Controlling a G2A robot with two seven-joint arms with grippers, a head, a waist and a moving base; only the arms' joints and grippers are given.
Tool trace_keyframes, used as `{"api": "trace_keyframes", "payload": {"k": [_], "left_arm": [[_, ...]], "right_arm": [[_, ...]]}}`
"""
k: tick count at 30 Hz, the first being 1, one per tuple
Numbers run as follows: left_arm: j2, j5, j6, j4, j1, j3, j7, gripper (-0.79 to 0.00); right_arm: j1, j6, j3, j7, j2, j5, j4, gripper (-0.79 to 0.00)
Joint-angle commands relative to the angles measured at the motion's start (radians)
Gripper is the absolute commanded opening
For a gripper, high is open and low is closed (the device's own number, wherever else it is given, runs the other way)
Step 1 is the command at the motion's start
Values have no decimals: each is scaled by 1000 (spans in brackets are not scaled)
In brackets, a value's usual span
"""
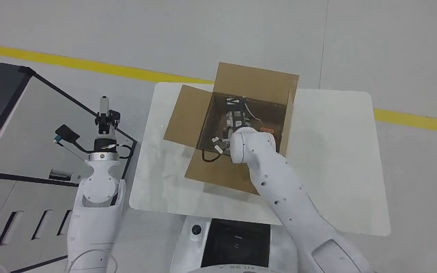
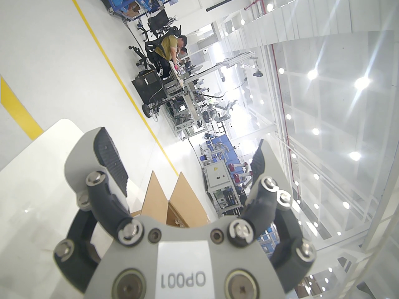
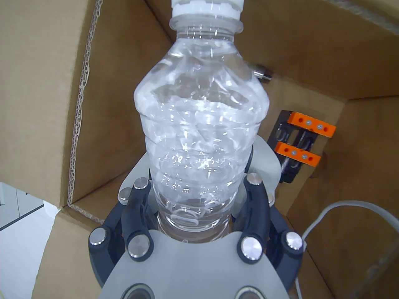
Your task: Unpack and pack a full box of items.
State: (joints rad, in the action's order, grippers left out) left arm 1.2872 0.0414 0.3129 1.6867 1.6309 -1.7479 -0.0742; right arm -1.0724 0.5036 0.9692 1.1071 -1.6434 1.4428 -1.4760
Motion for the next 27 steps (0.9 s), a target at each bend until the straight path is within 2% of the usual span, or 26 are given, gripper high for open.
{"api": "trace_keyframes", "payload": {"k": [1,7,16,27], "left_arm": [[0,0,0,0,0,0,0,0],[0,0,0,0,0,0,0,0],[0,0,0,0,0,0,0,0],[0,0,0,0,0,0,0,0]], "right_arm": [[-44,-6,12,16,8,49,-78,-785],[-120,26,0,34,15,181,-215,-785],[-207,14,71,93,29,377,-418,-785],[-321,65,118,136,26,548,-546,-785]]}}
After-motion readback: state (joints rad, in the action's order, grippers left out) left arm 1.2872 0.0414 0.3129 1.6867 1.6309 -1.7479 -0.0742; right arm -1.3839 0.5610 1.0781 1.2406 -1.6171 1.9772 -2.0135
